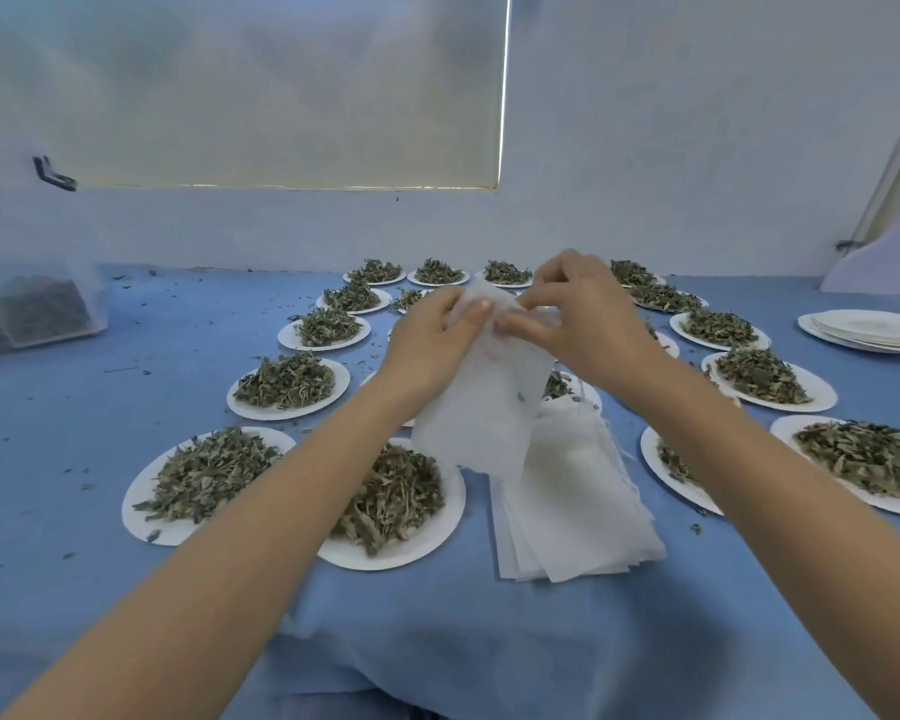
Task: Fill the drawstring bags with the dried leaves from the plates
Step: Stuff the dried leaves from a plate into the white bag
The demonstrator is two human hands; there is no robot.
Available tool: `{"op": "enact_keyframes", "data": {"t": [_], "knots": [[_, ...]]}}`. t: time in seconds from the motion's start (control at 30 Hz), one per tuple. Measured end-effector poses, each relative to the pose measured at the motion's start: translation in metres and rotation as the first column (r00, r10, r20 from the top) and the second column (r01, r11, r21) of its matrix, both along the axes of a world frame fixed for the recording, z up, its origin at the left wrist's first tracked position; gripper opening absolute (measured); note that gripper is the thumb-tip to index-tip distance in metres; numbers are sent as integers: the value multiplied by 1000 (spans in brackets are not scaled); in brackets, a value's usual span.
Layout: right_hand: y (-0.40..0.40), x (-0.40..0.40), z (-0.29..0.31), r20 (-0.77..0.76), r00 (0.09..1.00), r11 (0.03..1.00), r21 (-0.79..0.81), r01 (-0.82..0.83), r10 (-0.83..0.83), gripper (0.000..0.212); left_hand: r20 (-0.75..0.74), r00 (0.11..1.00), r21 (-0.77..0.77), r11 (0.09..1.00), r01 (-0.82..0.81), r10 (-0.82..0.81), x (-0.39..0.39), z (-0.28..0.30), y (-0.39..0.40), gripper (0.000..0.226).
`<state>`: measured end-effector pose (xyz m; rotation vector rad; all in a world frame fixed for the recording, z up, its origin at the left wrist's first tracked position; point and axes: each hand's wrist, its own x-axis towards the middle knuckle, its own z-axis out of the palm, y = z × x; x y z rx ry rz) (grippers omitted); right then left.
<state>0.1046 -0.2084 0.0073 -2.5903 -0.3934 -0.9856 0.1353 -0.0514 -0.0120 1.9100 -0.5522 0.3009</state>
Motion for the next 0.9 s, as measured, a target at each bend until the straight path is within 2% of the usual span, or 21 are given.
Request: {"op": "enact_keyframes", "data": {"t": [0.1, 0.2, 0.3, 0.37, 0.47, 0.63, 0.77, 0.83, 0.9], "knots": [[13, 8, 6, -98, 994, 999, -4, -41, 40, 23, 53, 999, 56, 998, 1, -4, 8, -2, 12, 31], [24, 18, 13, -211, 972, 988, 128, -82, 108, 26, 115, 993, 136, 990, -24, 8, 16, -2, 22, 32], [32, 28, 18, -239, 959, 976, 189, -106, 150, 22, 166, 986, 180, 982, -58, 27, 24, 1, 30, 31], [38, 32, 22, -268, 932, 943, 291, -162, 243, 20, 186, 982, 177, 982, -63, 29, 31, 6, 33, 29], [41, 39, 28, -318, 872, 889, 393, -235, 372, 22, 191, 981, 161, 985, -61, 29, 41, 14, 39, 28], [42, 60, 35, -534, 733, 901, 342, -269, 421, 40, 227, 973, 178, 984, -7, -34, 54, 24, 43, 33], [47, 71, 30, -571, 665, 871, 396, -290, 481, 46, 219, 975, 184, 983, 5, -46, 61, 24, 46, 32], [48, 75, 24, -583, 627, 848, 449, -282, 517, 45, 254, 967, 224, 974, -43, -16, 65, 23, 49, 25], [47, 80, 17, -550, 557, 760, 596, -259, 622, 39, 385, 919, 297, 930, -215, 90, 66, 20, 50, 20]]}}
